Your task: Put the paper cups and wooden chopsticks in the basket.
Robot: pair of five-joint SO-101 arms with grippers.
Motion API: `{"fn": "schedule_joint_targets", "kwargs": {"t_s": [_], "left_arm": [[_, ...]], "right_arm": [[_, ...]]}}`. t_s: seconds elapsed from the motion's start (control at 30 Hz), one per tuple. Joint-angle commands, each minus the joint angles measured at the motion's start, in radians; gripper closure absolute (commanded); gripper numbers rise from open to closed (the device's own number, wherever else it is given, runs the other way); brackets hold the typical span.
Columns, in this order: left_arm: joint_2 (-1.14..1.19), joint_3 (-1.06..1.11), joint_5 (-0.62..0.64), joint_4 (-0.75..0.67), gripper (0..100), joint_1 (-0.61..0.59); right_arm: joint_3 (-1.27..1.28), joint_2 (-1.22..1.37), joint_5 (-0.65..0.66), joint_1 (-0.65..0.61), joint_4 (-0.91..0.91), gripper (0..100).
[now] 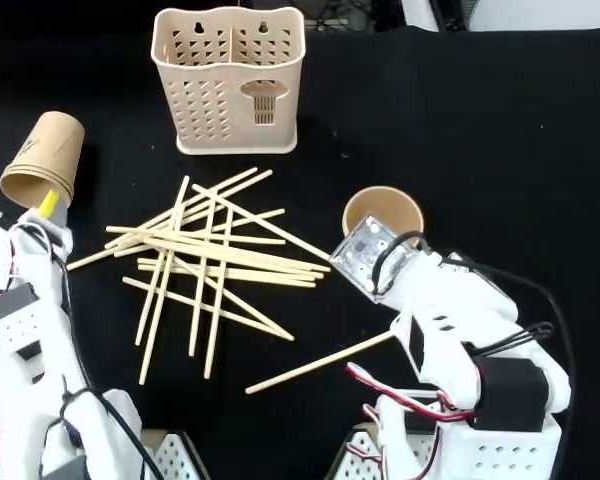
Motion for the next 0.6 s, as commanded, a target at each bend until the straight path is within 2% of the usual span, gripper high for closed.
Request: {"fn": "schedule_joint_targets", "kwargs": {"t_s": [0.0,0.13,0.33,0.57], "left_arm": [[0.091,-0.076,0.023,-0.103,70,-0.016],[0.285,-0.137,0.023,-0.195,70,-0.021],[0.493,-0.329,0.086,-0.199,70,0.002],[0.598,-0.467,0.095,-0.201,70,0.059]], "right_arm": [[-0.005,0.004,0.011,-0.009,0.002,84.3],[-0.005,0.004,0.011,-0.005,0.003,84.3],[-0.005,0.004,0.011,-0.005,0.003,84.3],[-0.004,0.004,0.011,-0.005,0.005,84.3]]}}
